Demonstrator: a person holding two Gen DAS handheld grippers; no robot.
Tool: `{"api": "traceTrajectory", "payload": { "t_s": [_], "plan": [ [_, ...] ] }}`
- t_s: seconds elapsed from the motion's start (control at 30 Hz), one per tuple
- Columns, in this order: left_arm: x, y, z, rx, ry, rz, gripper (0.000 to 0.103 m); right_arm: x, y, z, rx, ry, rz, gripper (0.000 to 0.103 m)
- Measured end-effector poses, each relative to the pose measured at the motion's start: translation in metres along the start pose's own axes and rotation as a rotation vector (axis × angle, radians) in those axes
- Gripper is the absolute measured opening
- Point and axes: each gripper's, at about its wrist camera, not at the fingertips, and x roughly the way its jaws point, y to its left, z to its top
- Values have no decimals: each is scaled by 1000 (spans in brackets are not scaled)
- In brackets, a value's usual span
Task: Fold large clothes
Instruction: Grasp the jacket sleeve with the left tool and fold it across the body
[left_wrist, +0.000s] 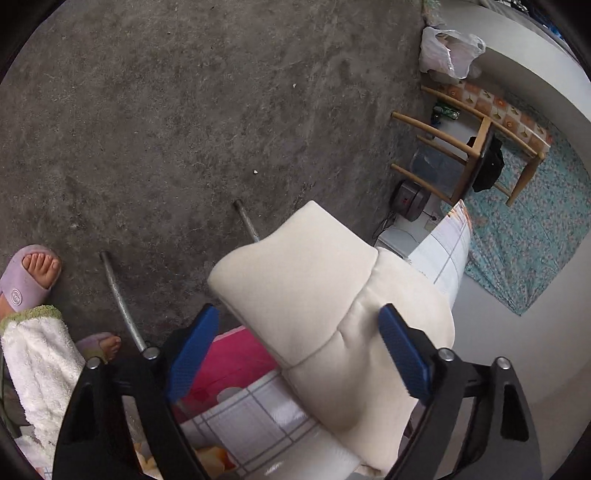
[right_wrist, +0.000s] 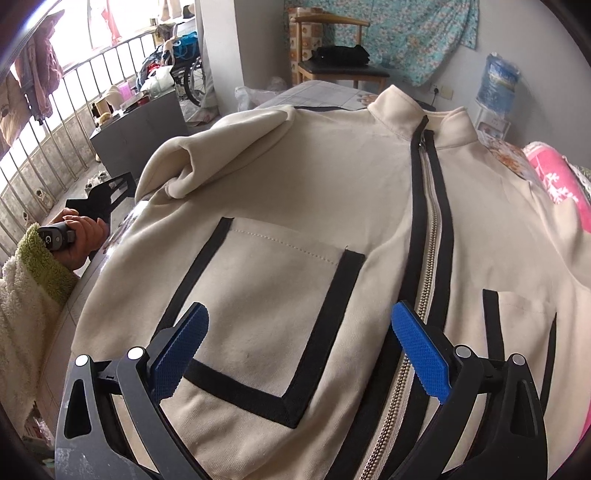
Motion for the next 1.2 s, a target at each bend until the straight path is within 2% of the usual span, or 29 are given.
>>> {"api": "traceTrajectory", "payload": {
  "t_s": [0.03, 0.1, 0.13, 0.17, 0.2, 0.27, 0.37, 0.43, 0.53, 0.6, 0.63, 0.73, 0.8, 0.87, 0.93, 1.03, 1.07, 1.13, 1.2],
  "plan": [
    [3, -1, 4, -5, -4, 13, 68, 1, -1, 1, 3, 1, -4, 95],
    [6, -1, 8, -19, -15, 23, 40, 2, -4, 2, 8, -2, -14, 95],
    [5, -3, 10, -16, -27, 32, 33, 1, -5, 3, 10, -6, -18, 95],
    [1, -8, 10, 2, -49, 46, 20, -1, -6, 3, 13, -10, -23, 95],
    [-4, -14, 9, 36, -85, 64, 14, -3, -7, 3, 15, -17, -28, 95],
    [-22, -33, 2, 138, -184, 102, 10, -8, -10, 4, 20, -27, -38, 95],
    [-64, -86, -32, 388, -414, 163, 10, -20, -17, 3, 25, -49, -56, 95],
    [-90, -125, -76, 589, -556, 190, 9, -31, -22, 1, 32, -66, -68, 95],
    [-108, -184, -174, 960, -738, 244, 9, -48, -32, -4, 51, -91, -87, 95],
    [-105, -211, -251, 1218, -797, 243, 10, -61, -41, -8, 70, -107, -107, 95],
    [-99, -219, -288, 1324, -790, 232, 10, -66, -45, -12, 80, -113, -117, 95],
    [-67, -228, -376, 1552, -672, 192, 11, -85, -61, -23, 119, -130, -151, 95],
    [-35, -222, -420, 1654, -574, 203, 13, -96, -72, -32, 151, -136, -176, 95],
    [-1, -207, -447, 1724, -465, 209, 13, -107, -84, -42, 188, -137, -197, 95],
    [35, -189, -460, 1758, -371, 239, 13, -115, -96, -53, 228, -133, -216, 95],
    [91, -145, -463, 1747, -204, 306, 38, -126, -114, -74, 290, -119, -243, 95],
    [104, -132, -457, 1726, -166, 337, 53, -130, -121, -80, 312, -113, -248, 95],
    [128, -113, -448, 1717, -115, 391, 66, -134, -134, -92, 352, -99, -256, 95],
    [138, -94, -445, 1710, -87, 452, 67, -137, -148, -101, 390, -88, -255, 95]
  ]
}}
